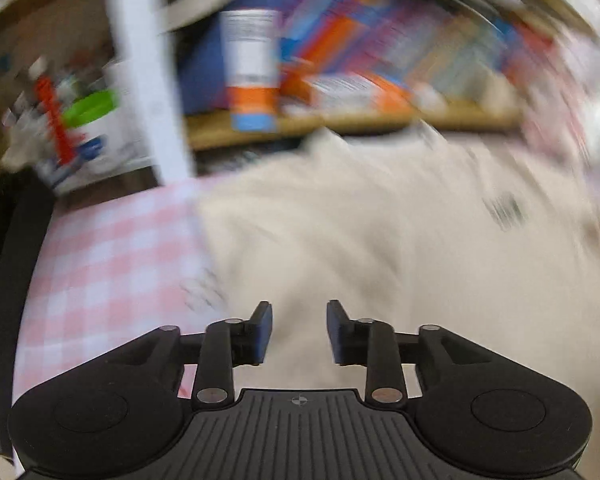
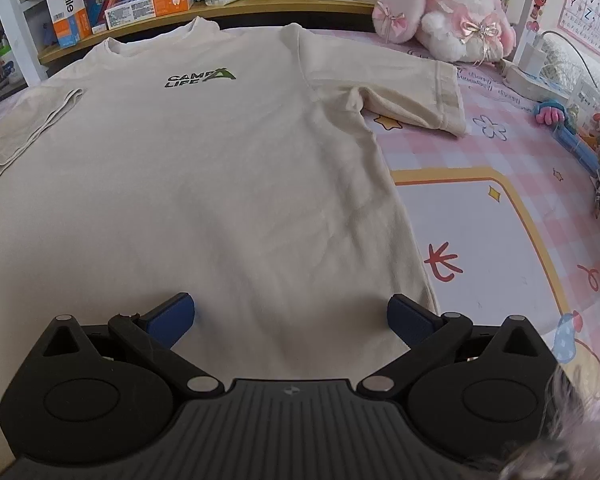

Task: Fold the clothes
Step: 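Pinch the folded edge with the left gripper to straighten it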

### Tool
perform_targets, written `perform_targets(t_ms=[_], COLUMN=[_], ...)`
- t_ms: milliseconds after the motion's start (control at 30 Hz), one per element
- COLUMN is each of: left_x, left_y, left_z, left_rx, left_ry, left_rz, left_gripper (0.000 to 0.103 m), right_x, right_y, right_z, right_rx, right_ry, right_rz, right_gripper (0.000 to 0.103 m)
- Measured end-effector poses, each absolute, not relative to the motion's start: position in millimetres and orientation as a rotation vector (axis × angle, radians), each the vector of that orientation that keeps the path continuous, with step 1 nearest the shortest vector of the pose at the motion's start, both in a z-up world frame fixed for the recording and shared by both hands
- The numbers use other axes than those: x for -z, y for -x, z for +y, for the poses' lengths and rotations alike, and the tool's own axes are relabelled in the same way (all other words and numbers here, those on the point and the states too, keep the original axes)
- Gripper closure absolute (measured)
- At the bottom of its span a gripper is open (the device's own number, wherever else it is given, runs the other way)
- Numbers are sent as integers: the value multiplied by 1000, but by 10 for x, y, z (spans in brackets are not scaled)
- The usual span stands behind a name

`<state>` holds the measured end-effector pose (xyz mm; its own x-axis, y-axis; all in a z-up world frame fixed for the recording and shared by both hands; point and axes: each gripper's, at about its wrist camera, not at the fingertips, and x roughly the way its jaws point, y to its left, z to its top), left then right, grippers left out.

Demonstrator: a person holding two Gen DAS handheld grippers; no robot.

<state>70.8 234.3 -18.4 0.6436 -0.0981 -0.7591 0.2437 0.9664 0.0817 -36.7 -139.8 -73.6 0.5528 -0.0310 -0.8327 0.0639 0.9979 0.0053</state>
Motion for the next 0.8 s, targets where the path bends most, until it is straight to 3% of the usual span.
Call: perform_targets(t_ms=[267,300,333,367,500,600,767,800], left_x=[491,504,489,389,-17,207,269,240], left_y=[-531,-547,-567,-569,-552,-672,-624,-593], left_z=[1621,1597,1601,1637,1736,1801,2020,2049], left_rx=[116,77,35,5,-23,21,70,74], left_ry=[-538,-559,-558,-495,-185,-27,162,170], left_rz=[815,810,802,786,762,889,897,887], left_gripper=[71,76,100,103,103,102,92,84], right_x=[744,745,746,745,745,748,745,746], right_y=[363,364,365,367,384,399,403,409], right_z=[-1383,-1385,-1389,-1393,-1409,-1418,-1421,-1423], right_rx=[40,35,30,24,-7,-25,-37,-40], right_ry=[-25,-23,-20,-17,-2,7,13,15], right_rz=[964,963,962,961,960,958,959,957], right_gripper=[0,0,0,0,0,0,0,0])
